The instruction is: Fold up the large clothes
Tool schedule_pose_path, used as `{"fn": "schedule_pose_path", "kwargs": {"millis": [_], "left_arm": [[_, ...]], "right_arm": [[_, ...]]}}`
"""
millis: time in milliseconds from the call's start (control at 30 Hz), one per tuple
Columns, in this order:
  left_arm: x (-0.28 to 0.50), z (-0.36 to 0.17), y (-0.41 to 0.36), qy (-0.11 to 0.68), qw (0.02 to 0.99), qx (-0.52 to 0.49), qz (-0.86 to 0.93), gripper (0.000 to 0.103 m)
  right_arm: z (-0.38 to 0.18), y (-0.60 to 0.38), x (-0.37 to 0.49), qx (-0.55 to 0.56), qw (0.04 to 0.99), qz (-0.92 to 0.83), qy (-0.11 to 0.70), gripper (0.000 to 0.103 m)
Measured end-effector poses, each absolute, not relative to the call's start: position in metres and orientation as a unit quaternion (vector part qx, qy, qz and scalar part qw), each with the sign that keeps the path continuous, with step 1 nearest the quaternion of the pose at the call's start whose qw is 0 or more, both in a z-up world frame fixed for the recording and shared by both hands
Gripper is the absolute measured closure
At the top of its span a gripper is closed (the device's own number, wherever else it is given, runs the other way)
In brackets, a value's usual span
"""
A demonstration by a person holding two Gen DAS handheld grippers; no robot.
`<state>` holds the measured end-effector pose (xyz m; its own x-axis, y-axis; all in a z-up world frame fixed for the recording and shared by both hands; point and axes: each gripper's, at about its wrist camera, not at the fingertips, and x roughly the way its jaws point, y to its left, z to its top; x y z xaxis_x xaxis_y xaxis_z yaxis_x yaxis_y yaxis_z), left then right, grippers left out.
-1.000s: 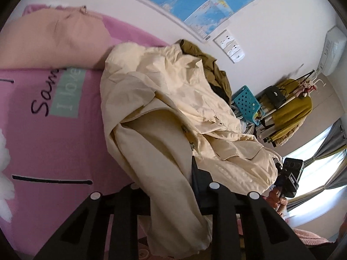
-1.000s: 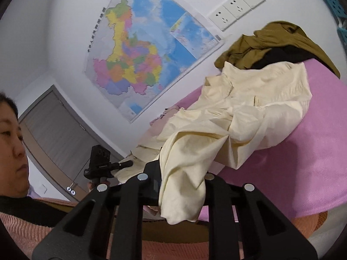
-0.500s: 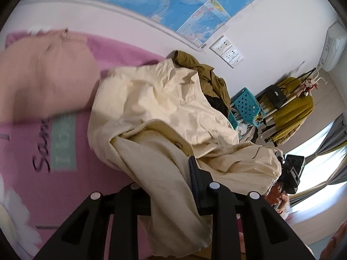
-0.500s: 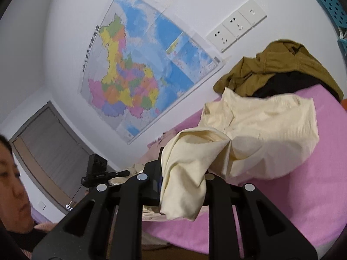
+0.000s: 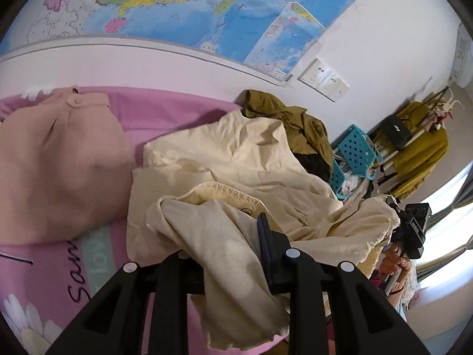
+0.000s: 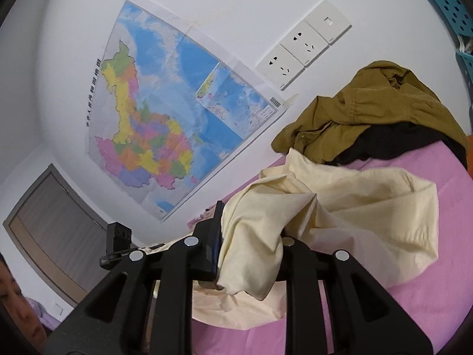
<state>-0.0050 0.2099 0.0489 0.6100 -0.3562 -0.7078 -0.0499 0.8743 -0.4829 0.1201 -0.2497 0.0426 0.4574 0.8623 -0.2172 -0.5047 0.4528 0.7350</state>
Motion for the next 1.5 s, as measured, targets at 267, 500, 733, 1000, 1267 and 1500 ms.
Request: {"fn": "schedule_pose_path", "kwargs": {"millis": [267,500,733,1000,1267,1500], "left_arm": [[0.04,0.058,0.216,0.438,0.868,-0.222,-0.074,0.079],[0.083,0.046,0.23,0.455,0.859,-0.229,-0.052,0.078],[0.117,0.029,0.234,0.475,0.853,-0.215,-0.027,0.078],[0.134,0.02,0.221,0.467,0.87,-0.157,0.011,0.078],[0.143,0.016,0.214,0.455,0.88,-0.13,0.023,0.077],[0.151,0.014,0.21,0.451,0.885,-0.117,0.026,0.076]], "right_arm": [[0.048,-0.242,0.163,0.308,0.802,0.403,0.314,0.084],[0.043,-0.232,0.197,0.314,0.802,0.385,0.332,0.083],[0.033,-0.226,0.228,0.318,0.8,0.369,0.351,0.083],[0.019,-0.225,0.25,0.323,0.799,0.349,0.368,0.083],[0.009,-0.225,0.264,0.33,0.796,0.336,0.379,0.082],[0.003,-0.224,0.274,0.336,0.795,0.327,0.386,0.082]]}}
